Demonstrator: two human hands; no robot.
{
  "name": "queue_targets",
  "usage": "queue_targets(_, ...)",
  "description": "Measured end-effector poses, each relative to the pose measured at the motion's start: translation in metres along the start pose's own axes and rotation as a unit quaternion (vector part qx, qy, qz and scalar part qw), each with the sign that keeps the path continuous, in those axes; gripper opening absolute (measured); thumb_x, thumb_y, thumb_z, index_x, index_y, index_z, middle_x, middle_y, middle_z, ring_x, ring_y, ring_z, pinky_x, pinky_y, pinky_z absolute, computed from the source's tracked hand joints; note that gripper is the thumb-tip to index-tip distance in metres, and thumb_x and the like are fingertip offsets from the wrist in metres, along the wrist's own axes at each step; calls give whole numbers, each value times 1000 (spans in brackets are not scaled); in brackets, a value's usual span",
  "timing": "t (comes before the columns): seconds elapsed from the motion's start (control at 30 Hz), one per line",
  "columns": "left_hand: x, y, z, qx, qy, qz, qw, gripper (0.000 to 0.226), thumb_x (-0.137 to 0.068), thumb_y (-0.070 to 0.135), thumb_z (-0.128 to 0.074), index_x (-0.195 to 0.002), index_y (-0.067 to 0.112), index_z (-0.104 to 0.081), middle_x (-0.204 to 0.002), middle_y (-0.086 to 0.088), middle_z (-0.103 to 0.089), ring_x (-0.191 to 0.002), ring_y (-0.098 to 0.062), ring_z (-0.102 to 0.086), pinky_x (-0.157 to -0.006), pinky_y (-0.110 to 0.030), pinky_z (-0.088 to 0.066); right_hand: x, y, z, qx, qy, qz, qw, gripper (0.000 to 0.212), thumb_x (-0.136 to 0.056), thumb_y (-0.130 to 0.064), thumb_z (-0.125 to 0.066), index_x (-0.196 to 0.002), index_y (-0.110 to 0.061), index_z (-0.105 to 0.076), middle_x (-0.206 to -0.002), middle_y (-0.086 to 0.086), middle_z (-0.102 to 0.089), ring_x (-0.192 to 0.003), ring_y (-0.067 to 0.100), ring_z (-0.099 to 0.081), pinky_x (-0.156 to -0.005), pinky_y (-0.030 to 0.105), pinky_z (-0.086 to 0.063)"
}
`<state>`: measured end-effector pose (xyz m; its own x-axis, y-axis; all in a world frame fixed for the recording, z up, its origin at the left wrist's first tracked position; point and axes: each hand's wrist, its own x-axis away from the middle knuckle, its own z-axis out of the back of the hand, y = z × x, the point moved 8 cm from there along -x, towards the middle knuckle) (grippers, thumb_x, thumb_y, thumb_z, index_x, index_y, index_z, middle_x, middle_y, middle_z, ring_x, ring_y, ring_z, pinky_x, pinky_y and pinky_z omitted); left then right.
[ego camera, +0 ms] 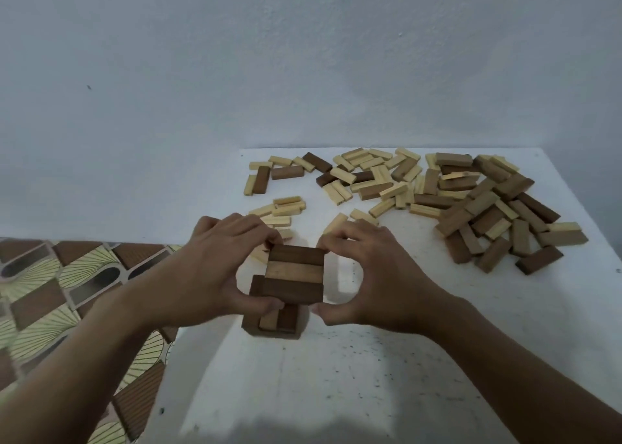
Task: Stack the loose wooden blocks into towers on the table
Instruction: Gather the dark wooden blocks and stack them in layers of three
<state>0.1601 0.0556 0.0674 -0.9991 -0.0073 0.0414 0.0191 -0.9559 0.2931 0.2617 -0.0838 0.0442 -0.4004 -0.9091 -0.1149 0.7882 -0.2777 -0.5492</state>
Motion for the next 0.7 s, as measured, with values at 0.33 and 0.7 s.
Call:
queue_targets(0.33,19,-31,-22,39,-41,15,998,70,-74,84,-57,-129,42,-45,-124,30,-44,-121,2,-41,-105,-36,-27,-6,-20,-23,39,-42,-21,998,82,-69,-71,-75,-137,-28,-57,-131,-16,-53,-122,5,-35,-103,36,-27)
queue_targets(0.7,22,-43,-40,56,-53,27,997,73,-68,86,-60,-126,45,-44,-127,29,-42,-124,5,-37,-102,-33,-23,-5,-21,-33,59,-67,-30,996,83,-70,-73,-72,-139,-31,-54,-137,-17,-50,-128,5,-30,-107,38,-24)
